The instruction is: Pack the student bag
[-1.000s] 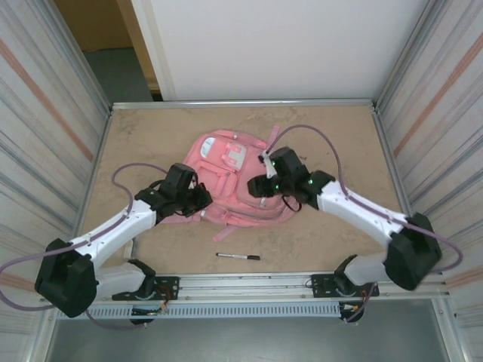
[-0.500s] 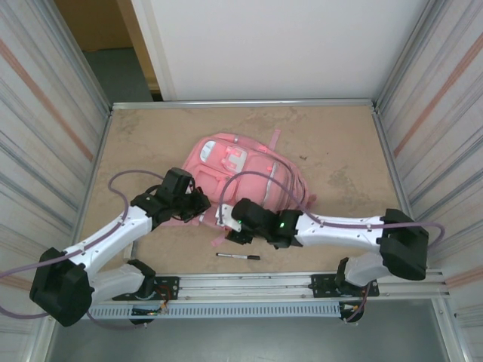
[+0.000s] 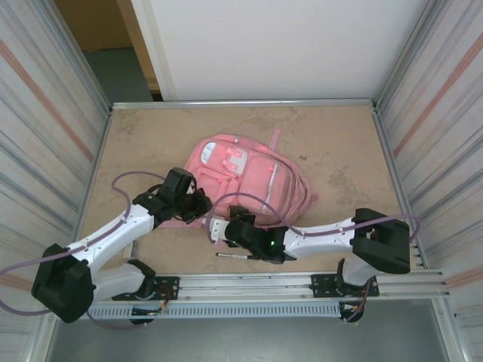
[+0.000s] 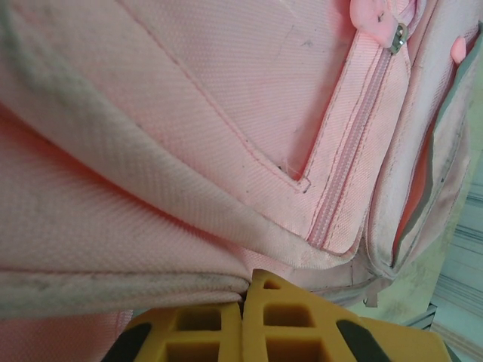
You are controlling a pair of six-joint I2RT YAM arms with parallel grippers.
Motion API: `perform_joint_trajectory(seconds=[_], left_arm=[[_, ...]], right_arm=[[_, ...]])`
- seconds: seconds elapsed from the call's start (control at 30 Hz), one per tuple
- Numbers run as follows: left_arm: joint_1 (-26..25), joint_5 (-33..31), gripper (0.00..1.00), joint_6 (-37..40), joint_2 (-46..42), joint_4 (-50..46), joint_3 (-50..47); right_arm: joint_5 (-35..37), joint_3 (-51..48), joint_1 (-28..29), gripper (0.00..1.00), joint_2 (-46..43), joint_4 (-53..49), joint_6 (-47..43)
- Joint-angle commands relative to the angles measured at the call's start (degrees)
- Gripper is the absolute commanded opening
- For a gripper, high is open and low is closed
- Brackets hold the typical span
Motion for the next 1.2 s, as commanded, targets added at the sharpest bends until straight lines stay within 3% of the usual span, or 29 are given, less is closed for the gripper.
perform_joint_trajectory(seconds=[0.0,0.07,0.2,0.4,0.53,0.7,0.93,1.17], left_arm=[[-0.4,3.2,0.0,0.3,-0.1,2.5,0.8],[-0.2,3.5,0.0,0.2,0.1,2.2,0.7],[-0.2,3.5,0.0,0.3,-0.3,2.1,-0.2],[0.3,2.9,0.0,0.3,-1.1,2.4,-1.2],[1.3,3.6,0.0,-0.5,-0.9,3.9,-2.3],[1.4,2.2,0.0,-1.9,-1.3,5.1,-3.1],[1.7,-0.5,0.0,-4.1,-3.0,7.0,-4.9],[4.8,-1.1,0.0,-4.8,-3.5,8.2,-7.0]], right_arm=[[2.9,0.4,0.7,0.54,2.5,3.5,0.1],[4.5,0.5,1.1,0.48,3.3,4.5,0.8],[5.6,-0.8,1.3,0.19,1.6,7.2,3.5],[1.5,-4.2,-0.3,0.06,-5.5,5.4,15.4],[-1.3,-4.5,-1.8,0.01,-7.8,0.4,27.4],[-4.7,-2.3,-5.5,0.0,-9.3,-12.9,57.6],[-7.6,-0.8,-7.8,0.0,-11.5,-24.8,89.6],[-10.9,2.3,-8.0,0.0,-11.0,-32.6,104.8]])
